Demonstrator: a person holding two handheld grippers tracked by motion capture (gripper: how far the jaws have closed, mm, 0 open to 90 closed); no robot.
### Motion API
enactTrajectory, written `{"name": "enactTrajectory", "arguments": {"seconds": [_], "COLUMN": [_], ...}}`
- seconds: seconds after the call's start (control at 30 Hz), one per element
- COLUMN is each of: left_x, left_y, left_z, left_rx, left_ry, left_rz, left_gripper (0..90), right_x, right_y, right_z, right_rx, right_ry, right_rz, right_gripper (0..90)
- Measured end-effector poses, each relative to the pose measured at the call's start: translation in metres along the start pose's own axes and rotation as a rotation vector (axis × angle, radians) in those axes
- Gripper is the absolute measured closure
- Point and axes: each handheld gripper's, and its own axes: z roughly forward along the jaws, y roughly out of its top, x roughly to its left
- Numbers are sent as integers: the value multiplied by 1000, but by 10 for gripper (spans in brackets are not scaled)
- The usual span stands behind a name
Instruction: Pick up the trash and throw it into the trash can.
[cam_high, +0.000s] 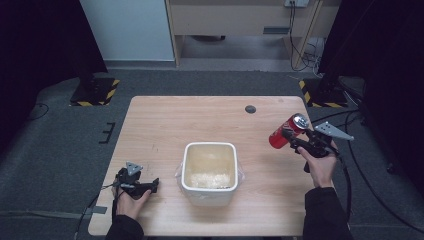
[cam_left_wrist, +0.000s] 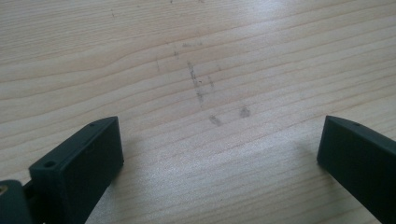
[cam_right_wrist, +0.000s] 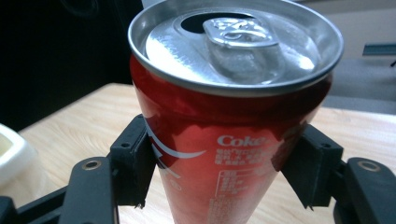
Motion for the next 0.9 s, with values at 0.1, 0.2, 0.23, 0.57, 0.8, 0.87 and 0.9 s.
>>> {"name": "enactTrajectory", "arguments": {"seconds": [0.1, 0.2, 0.23, 0.57, 0.8, 0.87, 0.9], "left_x": [0, 0, 0, 0, 0, 0, 0], "left_y": [0, 0, 0, 0, 0, 0, 0], "left_z": [0, 0, 0, 0, 0, 0, 0], "left_rx": [0, 0, 0, 0, 0, 0, 0], "left_ry": [0, 0, 0, 0, 1, 1, 1], "left_rz": [0, 0, 0, 0, -1, -1, -1], "left_gripper": [0, 0, 0, 0, 0, 0, 0], "right_x": [1, 2, 2, 15, 28, 33, 35], "right_y": [6, 10, 11, 23, 31, 34, 35], "right_z": [-6, -10, -11, -18, -21, -21, -22], "right_rx": [-29, -56, -65, -118, -145, -149, -152], "right_ry": [4, 20, 20, 63, 98, 112, 118], "right_rz": [8, 19, 18, 8, -15, -22, -25], "right_gripper": [336, 336, 336, 336, 337, 337, 337]}}
